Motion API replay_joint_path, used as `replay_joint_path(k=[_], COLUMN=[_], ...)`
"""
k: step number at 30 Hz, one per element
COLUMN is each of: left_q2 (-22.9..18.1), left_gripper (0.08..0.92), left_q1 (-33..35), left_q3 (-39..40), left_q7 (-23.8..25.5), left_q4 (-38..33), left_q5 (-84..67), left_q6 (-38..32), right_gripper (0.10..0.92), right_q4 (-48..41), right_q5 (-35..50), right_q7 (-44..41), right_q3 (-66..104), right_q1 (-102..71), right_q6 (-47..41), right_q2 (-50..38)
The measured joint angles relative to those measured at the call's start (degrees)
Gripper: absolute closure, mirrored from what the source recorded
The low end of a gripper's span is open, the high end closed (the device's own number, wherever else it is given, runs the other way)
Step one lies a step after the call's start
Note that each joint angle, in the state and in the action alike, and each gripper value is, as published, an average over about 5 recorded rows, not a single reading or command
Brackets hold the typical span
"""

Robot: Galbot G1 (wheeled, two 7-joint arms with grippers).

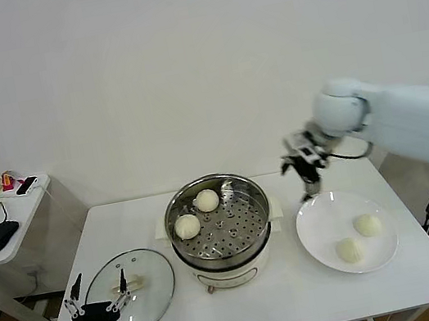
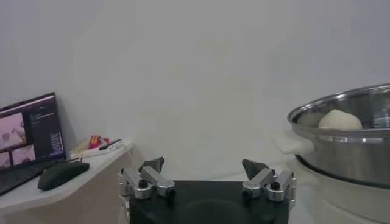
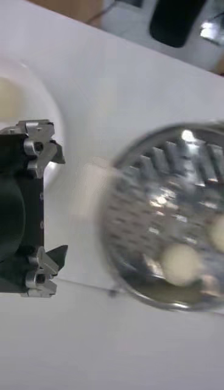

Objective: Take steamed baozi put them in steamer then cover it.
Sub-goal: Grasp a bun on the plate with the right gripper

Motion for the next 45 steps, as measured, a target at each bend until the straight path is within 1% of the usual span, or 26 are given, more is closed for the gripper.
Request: replay_joint_path(k=[6,12,22,34,38,45], left_q2=[0.01,-0.17,-0.18,-0.34,-0.34,-0.46], left_gripper=[0.177,0.177,0.177,0.177,0.177,0.177], left_q1=[0.67,1.2,1.75,1.6,1.57,1.63], left_q3=[-0.48,-0.81,-1.74,-1.67,-1.78,-1.98], left_q7=[0.06,0.24,0.25,0.38,0.36,0.26], left_q4=[-0.17,-0.15,0.13,0.52,0.54,0.6], left_q5=[0.29,0.63,0.68,0.67,0.64,0.61], left_q6=[0.01,0.01,0.0,0.0,0.0,-0.08], right_gripper=[0.203,0.203,0.203,0.205,0.246,0.394], right_q4=[1.65,1.41,-2.22,-5.83,-6.81,-8.01], right_q5=[-5.51,-10.13,-14.9,-17.31,-17.85,-18.53], right_q7=[0.19,0.73,2.15,3.79,4.19,4.4], right_q3=[6.49,13.18,20.63,24.79,25.48,26.45], right_q1=[-10.1,-20.3,-31.89,-38.61,-39.52,-40.15], right_q6=[1.82,2.74,2.53,1.18,0.73,0.27], right_q2=[-6.37,-8.53,-7.1,-3.78,-2.65,-1.31])
